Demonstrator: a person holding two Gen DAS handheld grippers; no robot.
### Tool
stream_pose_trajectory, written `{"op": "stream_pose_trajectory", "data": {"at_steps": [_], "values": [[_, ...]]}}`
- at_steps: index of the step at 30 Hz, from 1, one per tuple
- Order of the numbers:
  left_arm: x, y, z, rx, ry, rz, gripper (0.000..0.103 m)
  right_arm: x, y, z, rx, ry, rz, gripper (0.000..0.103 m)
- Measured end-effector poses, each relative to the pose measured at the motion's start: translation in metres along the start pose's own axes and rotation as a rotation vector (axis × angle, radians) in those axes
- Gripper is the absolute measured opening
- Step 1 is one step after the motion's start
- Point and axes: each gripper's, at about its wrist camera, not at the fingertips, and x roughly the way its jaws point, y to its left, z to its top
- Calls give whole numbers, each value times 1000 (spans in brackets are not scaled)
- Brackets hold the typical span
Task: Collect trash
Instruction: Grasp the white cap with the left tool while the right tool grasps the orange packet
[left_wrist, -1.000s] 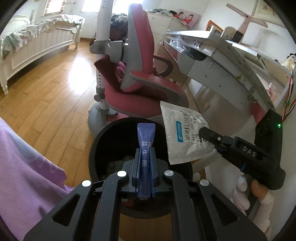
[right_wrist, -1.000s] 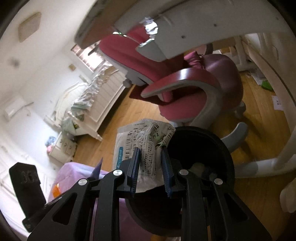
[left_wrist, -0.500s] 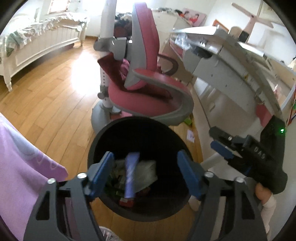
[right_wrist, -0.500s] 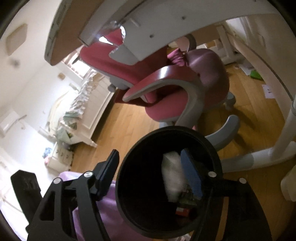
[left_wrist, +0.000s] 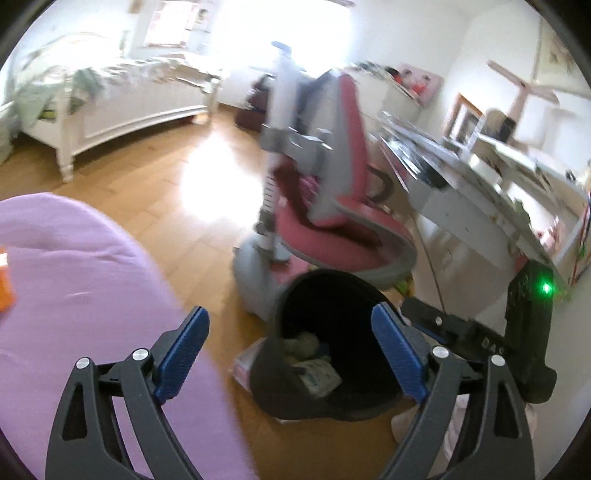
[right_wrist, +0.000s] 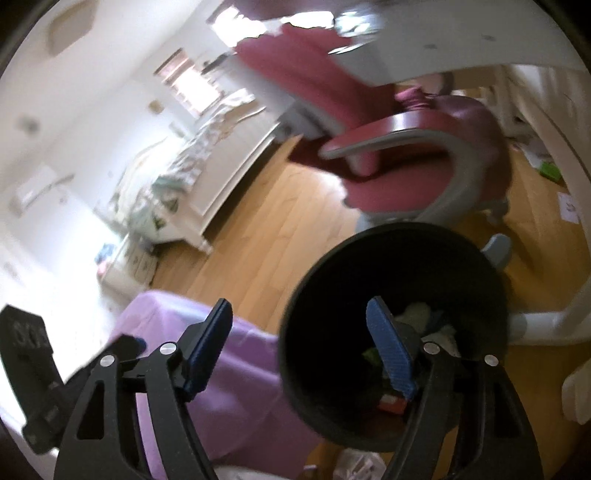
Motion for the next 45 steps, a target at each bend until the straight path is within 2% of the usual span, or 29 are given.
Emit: {"op": "stream_pose_trajectory", "data": {"at_steps": [4, 9, 16, 23, 24, 28, 29, 31, 32, 34, 37, 40, 42, 43, 45], "values": [[-38, 55, 5, -90, -53, 62, 89, 18, 54, -10, -106, 62, 56, 80], [-87, 139, 5, -178, -108, 176, 89, 47, 147, -26, -292, 143, 145, 84], [-118, 220, -2, -184, -68, 291, 89, 96, 286, -69, -561, 261, 259, 84], [-123, 266, -9, -132, -4, 338, 89, 164, 377, -96, -691, 327, 235, 84], [-121, 272, -9, -134, 5, 350, 86, 174, 383, -96, -704, 335, 227, 84], [-119, 288, -10, -127, 21, 357, 86, 214, 408, -104, -752, 365, 177, 82], [-118, 290, -10, -121, 23, 361, 86, 223, 412, -105, -757, 377, 171, 74], [-112, 292, -8, -109, 34, 361, 86, 242, 413, -107, -752, 420, 146, 68], [-109, 292, -7, -107, 38, 358, 86, 249, 412, -107, -753, 433, 136, 60], [-103, 291, -3, -94, 47, 353, 86, 264, 408, -108, -740, 473, 134, 52], [-89, 285, 7, -50, 58, 358, 86, 258, 395, -100, -711, 455, 155, 46], [-73, 279, 17, -6, 62, 360, 86, 243, 377, -89, -650, 422, 175, 45], [-57, 279, 24, 7, 99, 371, 76, 229, 363, -82, -619, 401, 188, 45], [-51, 280, 26, 5, 118, 368, 56, 224, 356, -78, -604, 394, 196, 45], [-45, 281, 30, 9, 123, 387, 41, 208, 344, -72, -575, 378, 214, 45]]}}
